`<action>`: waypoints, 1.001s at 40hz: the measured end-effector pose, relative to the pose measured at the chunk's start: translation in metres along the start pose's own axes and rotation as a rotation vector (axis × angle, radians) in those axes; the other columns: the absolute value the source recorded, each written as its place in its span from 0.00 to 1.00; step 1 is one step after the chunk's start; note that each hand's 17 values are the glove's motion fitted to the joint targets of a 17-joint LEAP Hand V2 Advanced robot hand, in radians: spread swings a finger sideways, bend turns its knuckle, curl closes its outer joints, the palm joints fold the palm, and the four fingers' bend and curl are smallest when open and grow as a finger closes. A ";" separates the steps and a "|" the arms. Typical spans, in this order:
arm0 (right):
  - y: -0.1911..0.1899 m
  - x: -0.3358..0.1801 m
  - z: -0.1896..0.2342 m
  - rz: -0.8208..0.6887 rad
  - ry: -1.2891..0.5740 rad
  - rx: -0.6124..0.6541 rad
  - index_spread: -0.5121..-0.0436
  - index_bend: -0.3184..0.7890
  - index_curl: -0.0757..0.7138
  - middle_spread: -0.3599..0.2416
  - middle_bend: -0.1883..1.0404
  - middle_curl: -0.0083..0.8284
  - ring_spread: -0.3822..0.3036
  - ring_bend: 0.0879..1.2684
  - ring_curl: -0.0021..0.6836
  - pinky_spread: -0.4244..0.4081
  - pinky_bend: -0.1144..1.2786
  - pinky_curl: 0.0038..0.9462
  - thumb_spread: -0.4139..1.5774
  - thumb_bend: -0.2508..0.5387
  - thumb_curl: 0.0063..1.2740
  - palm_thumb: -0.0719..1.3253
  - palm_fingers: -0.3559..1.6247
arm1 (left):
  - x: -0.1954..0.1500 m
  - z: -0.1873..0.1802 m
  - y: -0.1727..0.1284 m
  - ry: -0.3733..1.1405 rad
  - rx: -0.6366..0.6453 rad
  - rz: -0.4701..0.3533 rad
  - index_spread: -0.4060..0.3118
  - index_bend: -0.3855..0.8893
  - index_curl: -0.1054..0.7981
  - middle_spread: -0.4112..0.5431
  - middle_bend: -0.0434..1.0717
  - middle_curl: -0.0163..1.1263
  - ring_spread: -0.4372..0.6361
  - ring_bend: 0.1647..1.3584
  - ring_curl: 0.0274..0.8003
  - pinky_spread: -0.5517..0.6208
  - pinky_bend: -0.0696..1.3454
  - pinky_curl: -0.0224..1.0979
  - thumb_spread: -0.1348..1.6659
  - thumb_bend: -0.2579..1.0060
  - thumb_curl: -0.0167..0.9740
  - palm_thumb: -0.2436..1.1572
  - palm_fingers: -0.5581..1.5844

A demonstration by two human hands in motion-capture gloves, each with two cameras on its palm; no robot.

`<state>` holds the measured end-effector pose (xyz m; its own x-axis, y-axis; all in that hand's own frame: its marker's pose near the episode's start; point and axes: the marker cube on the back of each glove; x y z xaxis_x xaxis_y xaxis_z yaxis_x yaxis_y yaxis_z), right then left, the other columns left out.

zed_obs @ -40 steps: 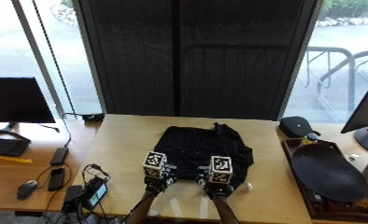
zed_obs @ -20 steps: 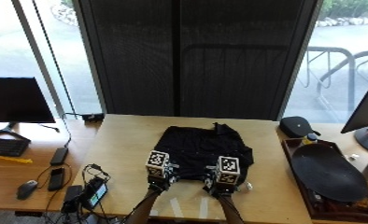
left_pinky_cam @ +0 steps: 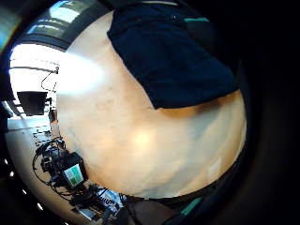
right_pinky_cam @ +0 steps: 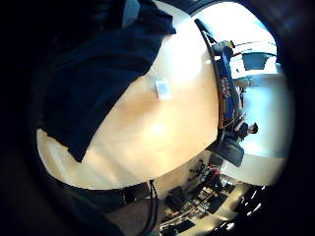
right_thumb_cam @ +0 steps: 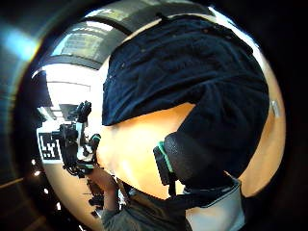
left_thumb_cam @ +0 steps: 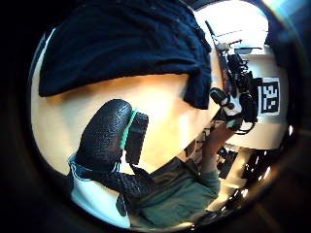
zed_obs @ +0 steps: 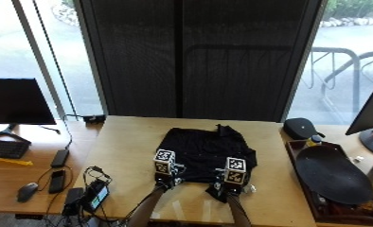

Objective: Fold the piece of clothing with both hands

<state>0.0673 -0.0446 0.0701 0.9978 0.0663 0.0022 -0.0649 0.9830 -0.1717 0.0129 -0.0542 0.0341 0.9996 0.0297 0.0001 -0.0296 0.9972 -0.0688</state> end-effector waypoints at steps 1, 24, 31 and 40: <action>0.002 -0.001 -0.002 -0.003 0.005 -0.006 0.32 0.33 0.34 0.61 0.32 0.37 0.78 0.25 0.39 0.83 0.57 0.37 0.80 0.30 0.23 0.35 0.24 | -0.001 0.002 0.000 -0.019 -0.018 -0.008 0.45 0.37 0.42 0.45 0.22 0.34 0.57 0.34 0.37 0.77 0.33 0.27 0.70 0.19 0.30 0.34 0.43; -0.007 0.003 0.008 -0.016 0.025 -0.017 0.32 0.54 0.39 0.53 0.33 0.42 0.61 0.26 0.40 0.68 0.54 0.35 0.76 0.32 0.25 0.44 0.35 | 0.003 0.033 0.018 -0.124 -0.190 -0.082 0.39 0.49 0.48 0.39 0.22 0.36 0.50 0.31 0.36 0.70 0.32 0.29 0.75 0.22 0.33 0.44 0.51; -0.010 0.007 0.007 -0.005 0.145 0.122 0.32 0.58 0.47 0.40 0.32 0.43 0.43 0.28 0.42 0.58 0.47 0.32 0.78 0.35 0.25 0.52 0.51 | -0.005 0.025 -0.015 -0.249 0.176 -0.057 0.30 0.50 0.53 0.28 0.24 0.37 0.34 0.31 0.36 0.60 0.27 0.28 0.76 0.25 0.35 0.52 0.63; -0.047 0.017 0.026 -0.070 0.249 0.242 0.39 0.48 0.51 0.26 0.33 0.46 0.19 0.36 0.51 0.31 0.49 0.35 0.79 0.42 0.27 0.65 0.78 | -0.006 0.014 0.026 -0.247 -0.198 -0.063 0.19 0.47 0.56 0.15 0.30 0.40 0.15 0.33 0.41 0.44 0.20 0.29 0.72 0.26 0.40 0.64 0.79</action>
<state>0.0873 -0.0854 0.1039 0.9708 -0.0173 -0.2395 0.0324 0.9977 0.0592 0.0058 -0.0273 0.0458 0.9680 0.0087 0.2506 0.0570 0.9656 -0.2537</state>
